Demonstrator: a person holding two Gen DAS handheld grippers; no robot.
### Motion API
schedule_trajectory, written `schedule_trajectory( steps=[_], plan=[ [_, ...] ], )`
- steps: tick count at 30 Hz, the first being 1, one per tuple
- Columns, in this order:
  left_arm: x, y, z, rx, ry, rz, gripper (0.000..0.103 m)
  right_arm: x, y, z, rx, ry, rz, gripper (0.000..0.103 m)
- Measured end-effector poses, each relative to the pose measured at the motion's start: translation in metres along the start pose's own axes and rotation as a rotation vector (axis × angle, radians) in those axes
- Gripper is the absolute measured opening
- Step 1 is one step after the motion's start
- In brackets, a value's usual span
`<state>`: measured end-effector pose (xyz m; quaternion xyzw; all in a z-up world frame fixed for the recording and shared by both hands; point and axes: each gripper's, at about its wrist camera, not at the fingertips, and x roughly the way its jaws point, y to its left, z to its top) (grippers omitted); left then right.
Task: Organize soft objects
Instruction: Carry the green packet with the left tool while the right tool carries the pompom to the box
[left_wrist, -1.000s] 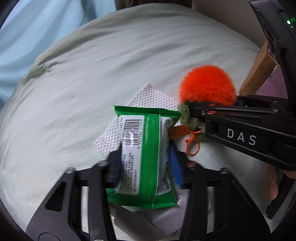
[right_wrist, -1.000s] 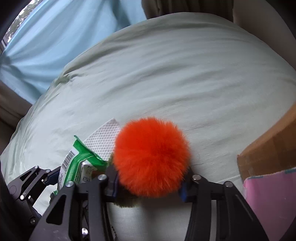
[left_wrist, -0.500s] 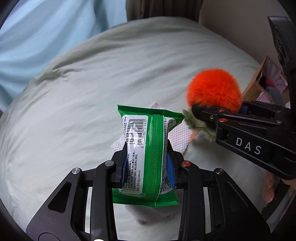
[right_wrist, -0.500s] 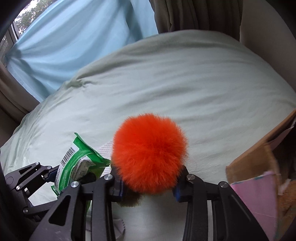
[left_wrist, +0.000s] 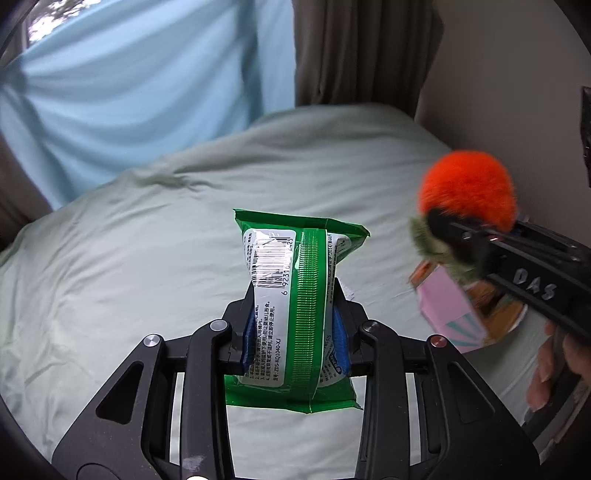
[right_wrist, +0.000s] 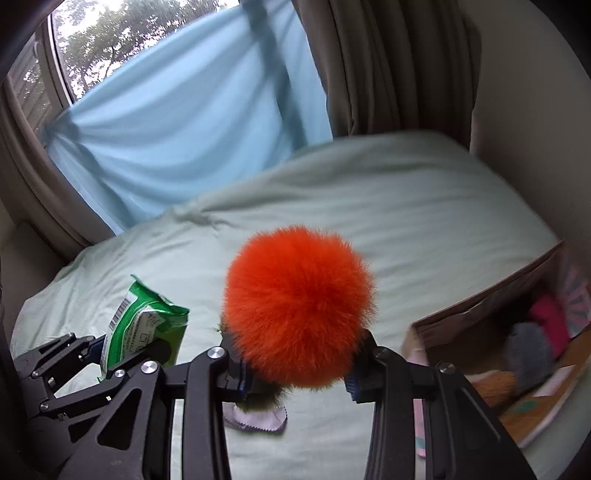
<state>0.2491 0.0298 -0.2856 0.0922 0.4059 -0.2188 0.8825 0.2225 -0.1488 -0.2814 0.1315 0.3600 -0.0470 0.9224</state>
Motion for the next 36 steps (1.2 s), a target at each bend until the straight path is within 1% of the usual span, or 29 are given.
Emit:
schedule_trajectory(
  steps=[6,9,14,19,22,26,30,36],
  plan=[
    [-0.050,-0.014,0.018,-0.071,-0.012,0.022,0.030,-0.070,-0.008,0.023,-0.032,-0.034,-0.013,0.035],
    [-0.069,-0.028,0.026,-0.099,-0.024,0.013,0.030,-0.095,-0.017,0.029,-0.035,-0.040,-0.025,0.035],
    [-0.090,-0.067,0.039,-0.116,-0.044,-0.004,0.030,-0.130,-0.042,0.039,-0.054,-0.048,-0.042,0.035],
    [-0.095,-0.121,0.054,-0.141,-0.056,-0.029,0.030,-0.151,-0.078,0.049,-0.084,-0.034,-0.033,0.035],
    [-0.088,-0.150,0.062,-0.151,-0.047,-0.034,0.030,-0.156,-0.104,0.053,-0.110,-0.013,-0.024,0.035],
    [-0.066,-0.193,0.072,-0.157,-0.020,-0.037,0.030,-0.155,-0.141,0.062,-0.147,0.010,-0.019,0.035],
    [-0.034,-0.229,0.077,-0.172,0.020,-0.034,0.030,-0.136,-0.176,0.070,-0.187,0.043,-0.009,0.035],
    [0.026,-0.265,0.074,-0.202,0.113,-0.031,0.030,-0.096,-0.222,0.074,-0.223,0.114,-0.003,0.035]
  ],
)
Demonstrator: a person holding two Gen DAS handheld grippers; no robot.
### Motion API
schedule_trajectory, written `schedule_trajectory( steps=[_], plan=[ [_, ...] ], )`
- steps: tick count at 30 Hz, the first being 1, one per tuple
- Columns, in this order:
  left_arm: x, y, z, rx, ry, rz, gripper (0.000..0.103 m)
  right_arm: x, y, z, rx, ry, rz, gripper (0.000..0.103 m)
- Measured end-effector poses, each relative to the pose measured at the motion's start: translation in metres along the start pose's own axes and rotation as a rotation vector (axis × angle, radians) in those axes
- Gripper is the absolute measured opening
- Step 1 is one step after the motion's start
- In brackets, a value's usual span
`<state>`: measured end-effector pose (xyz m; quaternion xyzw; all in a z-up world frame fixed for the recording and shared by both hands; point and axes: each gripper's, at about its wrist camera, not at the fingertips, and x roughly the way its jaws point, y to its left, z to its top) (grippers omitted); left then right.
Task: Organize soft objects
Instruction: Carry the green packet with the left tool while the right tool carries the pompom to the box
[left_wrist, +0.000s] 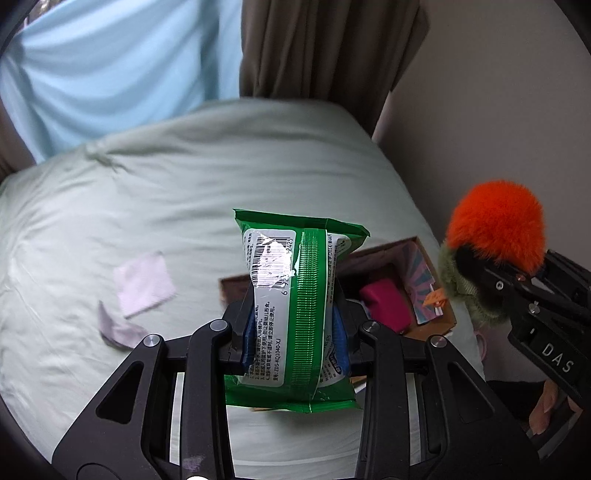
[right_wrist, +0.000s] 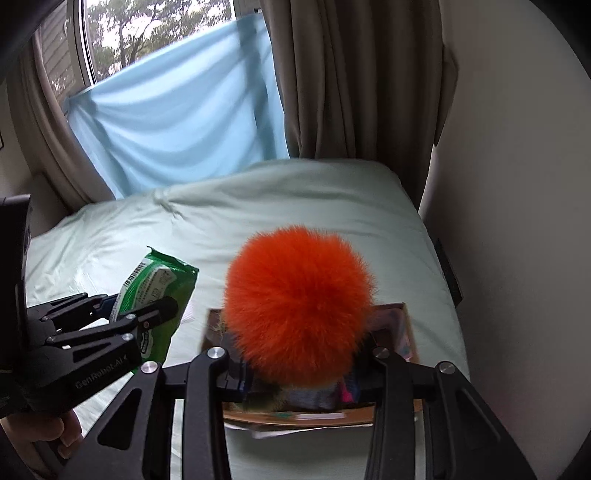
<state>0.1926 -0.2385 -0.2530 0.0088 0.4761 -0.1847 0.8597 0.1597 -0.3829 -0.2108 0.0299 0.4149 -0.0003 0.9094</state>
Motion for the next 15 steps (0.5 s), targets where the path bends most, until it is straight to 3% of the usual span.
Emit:
schedule_trajectory(
  steps=[10,15],
  plan=[
    [0.094,-0.017,-0.020,0.012,0.167,0.043,0.030,0.070,-0.054,-0.015,0.024,0.099,0.027,0.035],
    [0.130,-0.018,-0.027,0.028,0.238,0.063,0.030,0.108,-0.059,-0.029,0.012,0.176,0.095,0.035]
  ],
)
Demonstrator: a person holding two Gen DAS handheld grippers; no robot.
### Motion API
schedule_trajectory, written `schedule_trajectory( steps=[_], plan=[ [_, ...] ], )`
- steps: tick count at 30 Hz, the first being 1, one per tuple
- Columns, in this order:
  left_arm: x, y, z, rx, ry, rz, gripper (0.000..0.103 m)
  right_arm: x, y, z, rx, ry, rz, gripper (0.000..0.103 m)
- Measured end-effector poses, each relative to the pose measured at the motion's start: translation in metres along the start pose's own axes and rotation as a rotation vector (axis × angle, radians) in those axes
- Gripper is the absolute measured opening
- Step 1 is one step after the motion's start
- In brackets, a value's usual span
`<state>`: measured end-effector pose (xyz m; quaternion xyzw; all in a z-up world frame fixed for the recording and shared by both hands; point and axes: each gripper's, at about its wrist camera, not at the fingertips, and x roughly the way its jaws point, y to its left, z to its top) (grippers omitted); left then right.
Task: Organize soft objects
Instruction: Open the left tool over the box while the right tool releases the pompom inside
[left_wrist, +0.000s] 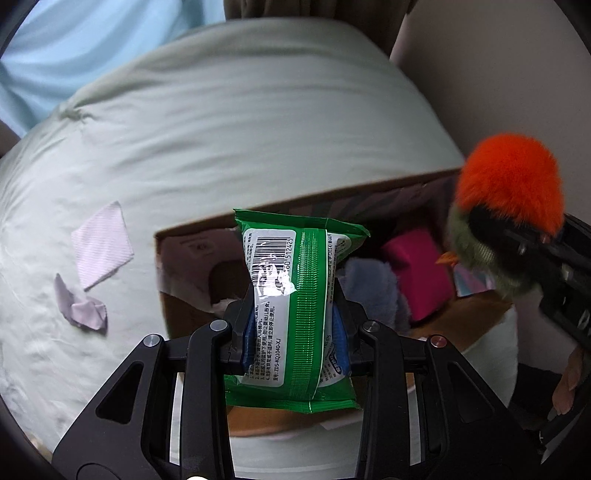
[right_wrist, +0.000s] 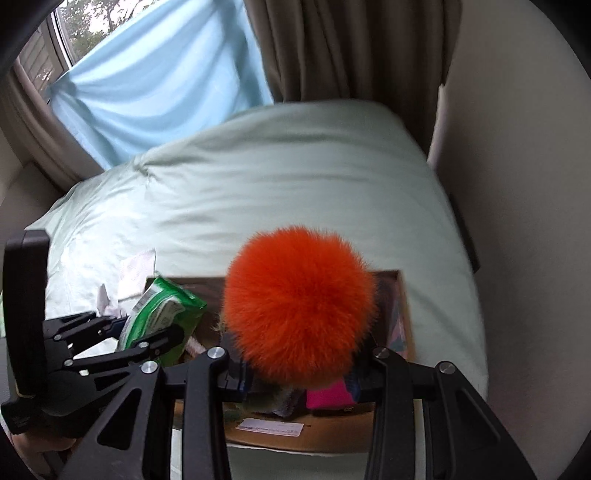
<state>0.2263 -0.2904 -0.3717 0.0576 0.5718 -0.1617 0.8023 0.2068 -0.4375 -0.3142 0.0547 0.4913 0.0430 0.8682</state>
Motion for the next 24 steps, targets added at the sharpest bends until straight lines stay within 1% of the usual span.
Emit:
schedule_trajectory(
  steps=[2,4,5,6,7,8,9,10,11,12,15,17,19,24],
  plan=[
    [0.011,0.000,0.001,0.001,0.020,0.003,0.030,0.015,-0.001,-0.002,-0.011,0.038,0.014,0.035],
    [0.017,-0.003,0.001,0.010,0.026,0.010,0.030,0.026,-0.004,-0.004,0.003,0.062,0.039,0.035],
    [0.019,-0.003,0.000,0.018,0.028,0.012,0.032,0.032,-0.006,-0.003,0.018,0.077,0.053,0.035],
    [0.020,-0.003,0.000,0.028,0.034,0.001,0.045,0.036,-0.010,-0.002,0.030,0.088,0.056,0.037],
    [0.020,-0.004,-0.001,0.039,0.035,0.001,0.059,0.039,-0.012,-0.002,0.040,0.096,0.059,0.042],
    [0.019,-0.004,-0.001,0.047,0.032,0.012,0.091,0.043,-0.015,-0.002,0.058,0.113,0.070,0.048],
    [0.016,-0.004,-0.001,0.059,0.018,0.033,0.103,0.044,-0.016,-0.003,0.071,0.122,0.074,0.054],
    [0.012,-0.003,-0.003,0.069,-0.002,0.047,0.103,0.046,-0.019,-0.003,0.092,0.128,0.073,0.074],
    [0.010,-0.003,-0.002,0.073,-0.001,0.053,0.103,0.047,-0.023,-0.003,0.113,0.128,0.072,0.099],
    [0.009,-0.001,-0.003,0.075,0.006,0.062,0.103,0.047,-0.026,-0.004,0.127,0.127,0.070,0.103],
    [0.002,0.005,-0.006,0.067,0.006,0.069,0.103,0.044,-0.032,-0.007,0.179,0.118,0.082,0.103],
    [-0.001,0.008,-0.008,0.047,0.013,0.061,0.103,0.040,-0.034,-0.010,0.193,0.101,0.083,0.103],
    [-0.006,0.011,-0.008,0.029,0.011,0.048,0.103,0.036,-0.033,-0.011,0.184,0.096,0.069,0.103],
    [-0.023,0.008,-0.010,0.032,0.004,0.054,0.103,0.023,-0.028,-0.007,0.151,0.074,0.047,0.103]
  ],
)
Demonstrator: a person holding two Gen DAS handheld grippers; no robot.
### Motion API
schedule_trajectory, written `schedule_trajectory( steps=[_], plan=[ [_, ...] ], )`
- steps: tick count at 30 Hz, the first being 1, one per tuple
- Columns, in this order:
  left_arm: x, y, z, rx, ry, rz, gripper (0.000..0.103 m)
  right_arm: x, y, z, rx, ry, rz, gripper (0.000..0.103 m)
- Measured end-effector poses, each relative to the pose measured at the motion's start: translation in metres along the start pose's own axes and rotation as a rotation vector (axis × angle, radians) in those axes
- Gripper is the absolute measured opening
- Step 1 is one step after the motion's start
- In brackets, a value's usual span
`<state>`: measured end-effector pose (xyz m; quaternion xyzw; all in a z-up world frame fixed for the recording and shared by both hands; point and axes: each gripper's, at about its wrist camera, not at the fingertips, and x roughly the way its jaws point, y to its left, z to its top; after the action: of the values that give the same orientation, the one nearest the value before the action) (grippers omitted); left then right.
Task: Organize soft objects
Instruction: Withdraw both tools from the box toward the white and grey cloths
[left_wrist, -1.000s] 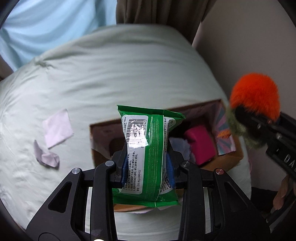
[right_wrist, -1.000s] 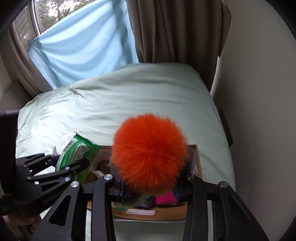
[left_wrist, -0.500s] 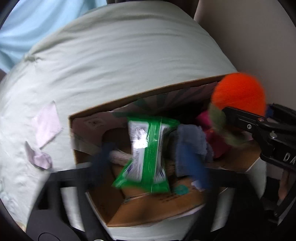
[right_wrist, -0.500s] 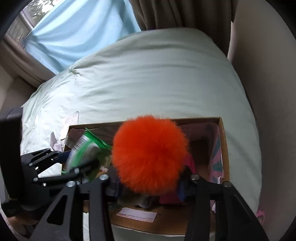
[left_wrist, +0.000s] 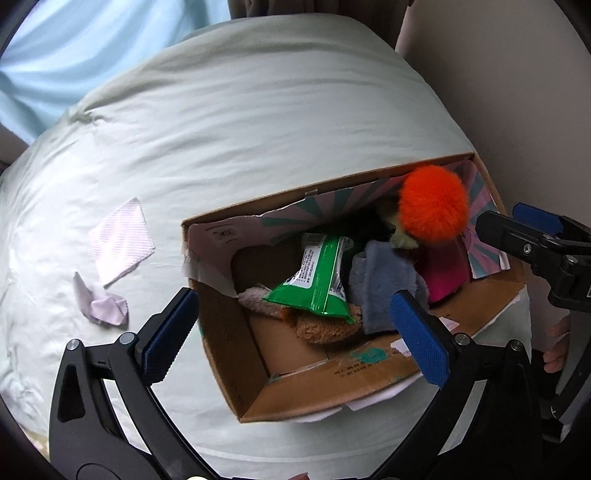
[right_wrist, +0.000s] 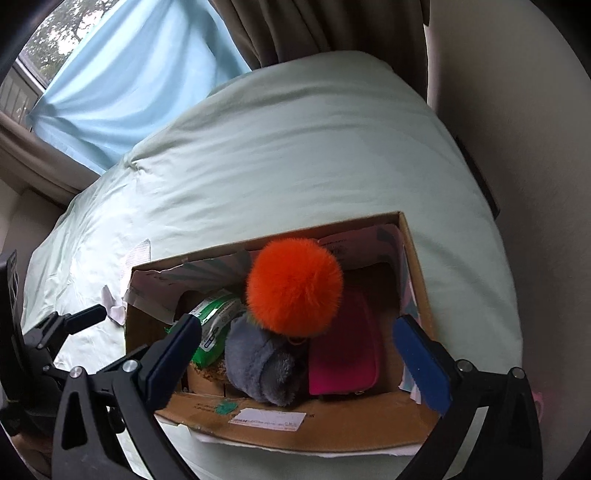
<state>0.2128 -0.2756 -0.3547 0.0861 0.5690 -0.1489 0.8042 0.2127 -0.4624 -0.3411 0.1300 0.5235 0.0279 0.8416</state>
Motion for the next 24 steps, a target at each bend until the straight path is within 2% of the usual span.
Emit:
schedule_trajectory(
  steps=[12,20,24],
  plan=[
    [-0.080,0.013,-0.008,-0.037,-0.127,-0.026,0.103,-0.064,0.036,-0.003,-0.089,-0.081,-0.058,0.103],
    [-0.157,0.046,-0.028,-0.090,-0.259,-0.024,0.103,-0.126,0.090,-0.011,-0.129,-0.192,-0.079,0.103],
    [-0.193,0.075,-0.046,-0.143,-0.321,-0.030,0.103,-0.151,0.125,-0.017,-0.180,-0.242,-0.088,0.103]
  ],
)
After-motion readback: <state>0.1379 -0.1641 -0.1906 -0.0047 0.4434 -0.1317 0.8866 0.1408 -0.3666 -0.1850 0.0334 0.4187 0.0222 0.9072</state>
